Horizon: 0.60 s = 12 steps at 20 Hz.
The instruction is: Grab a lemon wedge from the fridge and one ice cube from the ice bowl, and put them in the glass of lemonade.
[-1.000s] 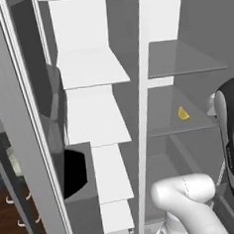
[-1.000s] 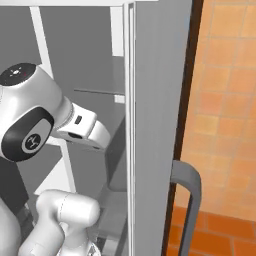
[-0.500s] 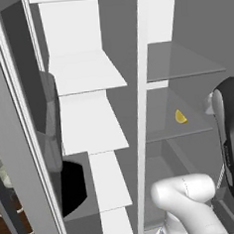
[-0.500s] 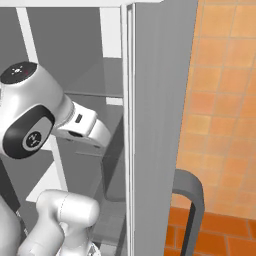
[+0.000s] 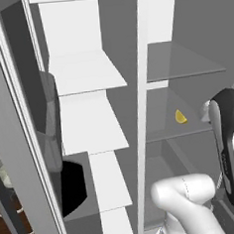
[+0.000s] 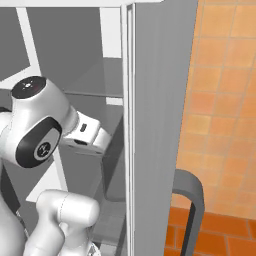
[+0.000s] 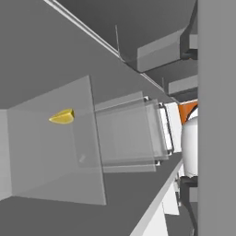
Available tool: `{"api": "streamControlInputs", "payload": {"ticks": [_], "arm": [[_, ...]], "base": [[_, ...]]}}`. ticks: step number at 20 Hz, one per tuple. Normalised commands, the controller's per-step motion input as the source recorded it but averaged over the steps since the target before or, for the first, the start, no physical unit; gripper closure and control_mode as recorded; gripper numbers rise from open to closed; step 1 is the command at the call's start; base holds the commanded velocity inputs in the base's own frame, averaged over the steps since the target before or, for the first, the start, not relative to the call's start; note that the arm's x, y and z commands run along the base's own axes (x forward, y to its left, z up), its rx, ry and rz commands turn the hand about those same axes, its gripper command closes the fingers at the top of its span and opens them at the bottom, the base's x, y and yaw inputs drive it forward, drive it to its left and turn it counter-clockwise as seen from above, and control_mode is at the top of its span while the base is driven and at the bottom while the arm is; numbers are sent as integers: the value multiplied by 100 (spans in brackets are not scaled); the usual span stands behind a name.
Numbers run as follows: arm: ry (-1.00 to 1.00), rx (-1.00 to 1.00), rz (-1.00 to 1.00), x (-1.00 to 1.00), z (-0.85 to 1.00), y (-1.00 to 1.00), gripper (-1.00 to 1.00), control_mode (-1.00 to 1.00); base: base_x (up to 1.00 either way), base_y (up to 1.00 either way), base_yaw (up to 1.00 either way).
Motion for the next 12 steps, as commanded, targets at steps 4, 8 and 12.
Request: {"api": "streamControlInputs", "payload": {"ticks": [4, 8, 12], "arm": [[-1, -1, 5, 13, -59, 0, -100, -100], [0, 0, 3, 52, -37, 0, -100, -100], [8, 0, 7, 86, 0, -5, -100, -100]], "base": [[0, 0, 0], [0, 0, 0], [0, 0, 0]]}}
